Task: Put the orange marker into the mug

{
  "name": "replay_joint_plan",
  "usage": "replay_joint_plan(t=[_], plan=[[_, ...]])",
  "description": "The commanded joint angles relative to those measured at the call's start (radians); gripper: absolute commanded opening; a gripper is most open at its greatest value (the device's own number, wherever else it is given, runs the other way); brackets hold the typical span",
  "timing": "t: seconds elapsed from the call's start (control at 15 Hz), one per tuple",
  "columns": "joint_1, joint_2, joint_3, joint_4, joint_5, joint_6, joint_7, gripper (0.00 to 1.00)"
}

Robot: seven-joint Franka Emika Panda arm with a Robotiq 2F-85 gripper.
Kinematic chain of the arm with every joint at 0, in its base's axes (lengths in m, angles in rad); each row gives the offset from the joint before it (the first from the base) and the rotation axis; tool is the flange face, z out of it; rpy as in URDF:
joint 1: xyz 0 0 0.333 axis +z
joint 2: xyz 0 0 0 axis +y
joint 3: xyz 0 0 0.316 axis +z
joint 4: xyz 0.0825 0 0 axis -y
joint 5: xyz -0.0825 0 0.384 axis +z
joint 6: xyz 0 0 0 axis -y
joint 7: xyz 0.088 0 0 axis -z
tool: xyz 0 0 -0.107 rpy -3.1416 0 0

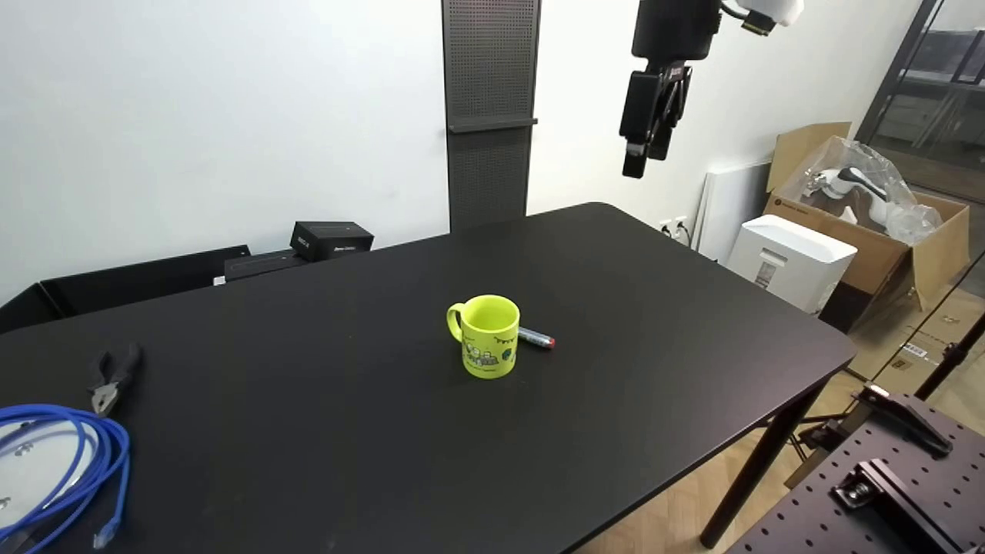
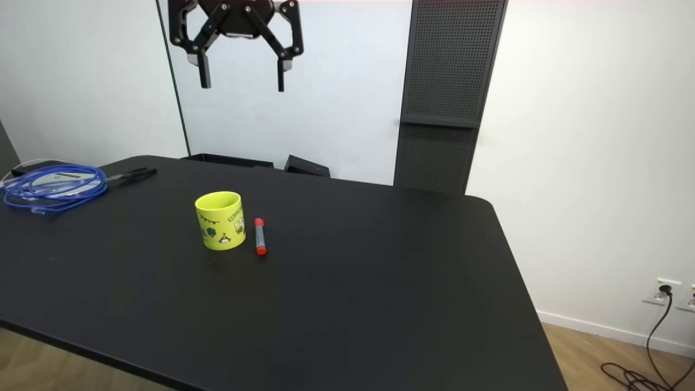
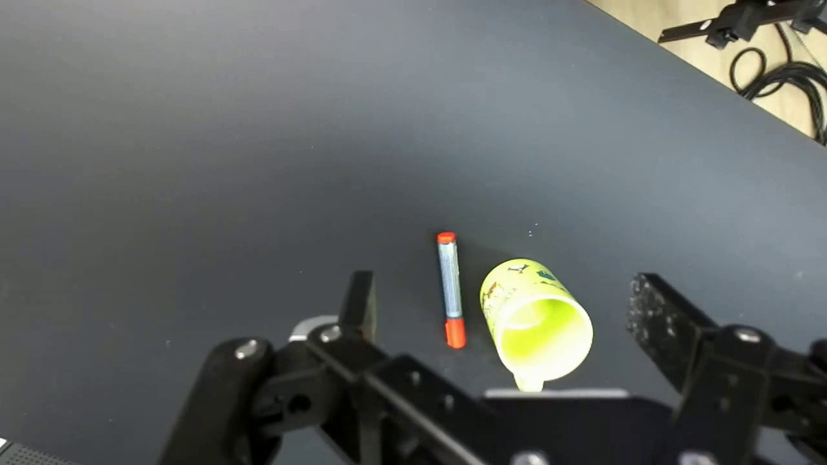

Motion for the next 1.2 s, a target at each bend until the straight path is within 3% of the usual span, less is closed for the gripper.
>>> replay_joint_plan(t=[0.0,0.27,0.6,0.87,1.13], plan=[[0.0,0.017,0.003,0.011,-0.007,0.002,-0.003,1.0],[0.004,0.053,0.02,0.014,-0.039,0.072,0.005,1.0],[0.009,0.2,0.063,0.016,-0.147,0.414,0.02,1.0],[0.018,0.336,0.084,0.029,-0.088,0.612,0.01,1.0],[0.012,0.441,0.13,0.032,-0.021,0.722,-0.012,1.0]])
